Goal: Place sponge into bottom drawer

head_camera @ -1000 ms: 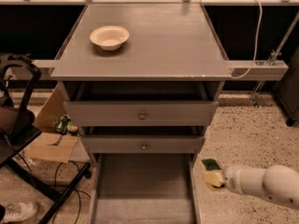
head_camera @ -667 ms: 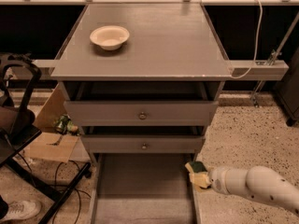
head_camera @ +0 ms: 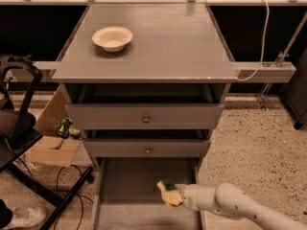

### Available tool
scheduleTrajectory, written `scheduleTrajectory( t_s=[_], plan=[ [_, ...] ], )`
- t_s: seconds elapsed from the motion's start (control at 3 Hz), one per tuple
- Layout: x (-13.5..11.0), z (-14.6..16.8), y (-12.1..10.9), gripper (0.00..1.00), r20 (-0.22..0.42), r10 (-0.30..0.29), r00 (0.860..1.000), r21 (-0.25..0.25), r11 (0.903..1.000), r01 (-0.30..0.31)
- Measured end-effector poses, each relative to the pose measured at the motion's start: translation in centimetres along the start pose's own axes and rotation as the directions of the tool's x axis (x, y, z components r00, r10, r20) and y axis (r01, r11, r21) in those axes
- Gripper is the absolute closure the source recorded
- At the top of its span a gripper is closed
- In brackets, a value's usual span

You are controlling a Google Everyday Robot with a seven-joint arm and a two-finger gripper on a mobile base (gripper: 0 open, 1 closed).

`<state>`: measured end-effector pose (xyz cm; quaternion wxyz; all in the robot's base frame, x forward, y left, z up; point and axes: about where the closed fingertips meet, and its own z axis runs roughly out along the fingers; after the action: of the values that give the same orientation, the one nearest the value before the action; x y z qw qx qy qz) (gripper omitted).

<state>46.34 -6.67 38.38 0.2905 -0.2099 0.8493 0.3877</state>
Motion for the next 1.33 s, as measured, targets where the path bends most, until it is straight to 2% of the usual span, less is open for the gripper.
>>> scheduleTrajectory(
  t_s=[0.33,0.67,1.0,1.33],
  plan=[
    [2.2,5.0,0.0,1.00,0.012,0.001,1.000,-0.049,0.9988,-0.001],
    [4.1,10.1,-2.3,1.00,0.011,0.003,1.000,-0.059,0.9983,-0.002],
    [5.1,13.1,-6.0,1.00,0.029,0.003,1.000,-0.027,0.9996,-0.003],
    [6.0,15.2,-8.7,1.00,0.042,0.015,0.999,0.004,0.9999,-0.015]
  ],
)
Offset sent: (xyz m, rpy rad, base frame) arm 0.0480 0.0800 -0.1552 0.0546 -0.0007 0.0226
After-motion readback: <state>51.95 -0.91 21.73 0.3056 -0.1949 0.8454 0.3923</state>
